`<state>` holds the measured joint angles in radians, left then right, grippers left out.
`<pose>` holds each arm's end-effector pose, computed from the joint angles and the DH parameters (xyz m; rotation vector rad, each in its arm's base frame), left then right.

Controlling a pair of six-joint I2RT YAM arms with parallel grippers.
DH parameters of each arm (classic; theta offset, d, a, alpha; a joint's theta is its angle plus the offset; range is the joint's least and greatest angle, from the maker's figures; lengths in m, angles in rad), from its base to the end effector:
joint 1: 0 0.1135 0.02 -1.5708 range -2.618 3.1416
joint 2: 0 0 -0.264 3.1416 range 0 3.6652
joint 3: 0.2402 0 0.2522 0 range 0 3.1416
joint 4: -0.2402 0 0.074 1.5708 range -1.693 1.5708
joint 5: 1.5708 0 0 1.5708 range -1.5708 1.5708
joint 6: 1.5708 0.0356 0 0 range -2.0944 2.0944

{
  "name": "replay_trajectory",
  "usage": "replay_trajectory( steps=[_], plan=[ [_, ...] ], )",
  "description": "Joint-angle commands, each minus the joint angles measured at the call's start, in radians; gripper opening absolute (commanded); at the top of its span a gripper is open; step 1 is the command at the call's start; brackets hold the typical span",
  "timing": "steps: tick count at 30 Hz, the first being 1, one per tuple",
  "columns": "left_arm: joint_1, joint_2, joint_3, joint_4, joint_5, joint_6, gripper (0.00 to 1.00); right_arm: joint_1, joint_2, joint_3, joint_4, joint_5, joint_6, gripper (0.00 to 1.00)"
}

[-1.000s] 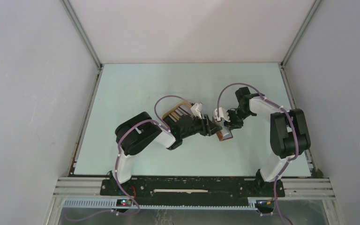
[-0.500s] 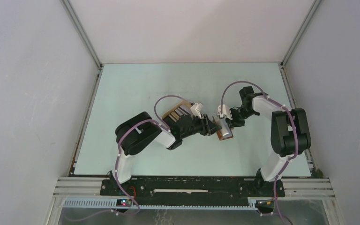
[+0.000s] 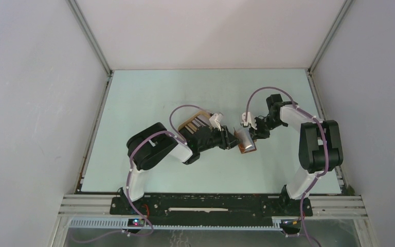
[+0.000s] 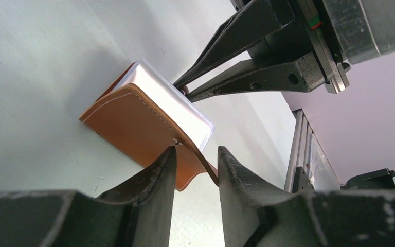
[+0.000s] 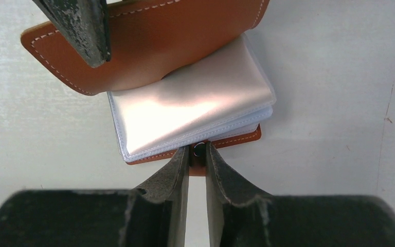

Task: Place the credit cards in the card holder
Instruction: Close the card holder at the center of the board.

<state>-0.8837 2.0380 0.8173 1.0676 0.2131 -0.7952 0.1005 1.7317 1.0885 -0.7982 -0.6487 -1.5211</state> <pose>0.2395 -0.3038 0.1231 0.2628 1.9248 -1.3729 0.3038 0.0522 0.1737 -1.9016 1.7301 0.5466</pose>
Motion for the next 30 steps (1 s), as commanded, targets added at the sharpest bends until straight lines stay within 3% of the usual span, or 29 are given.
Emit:
replay_trajectory(
  steps=[1, 15, 30],
  plan=[
    [0.009, 0.026, 0.009, -0.060, -0.020, 0.032, 0.38, -0.018, -0.033, 0.022, 0.014, -0.028, 0.064, 0.24],
    [0.010, -0.017, -0.007, -0.122, -0.061, 0.031, 0.06, -0.041, -0.032, 0.054, -0.014, -0.079, 0.126, 0.25],
    [0.006, -0.211, -0.182, -0.172, -0.086, -0.091, 0.01, -0.048, -0.061, 0.054, -0.094, -0.181, 0.066, 0.28]
  ],
)
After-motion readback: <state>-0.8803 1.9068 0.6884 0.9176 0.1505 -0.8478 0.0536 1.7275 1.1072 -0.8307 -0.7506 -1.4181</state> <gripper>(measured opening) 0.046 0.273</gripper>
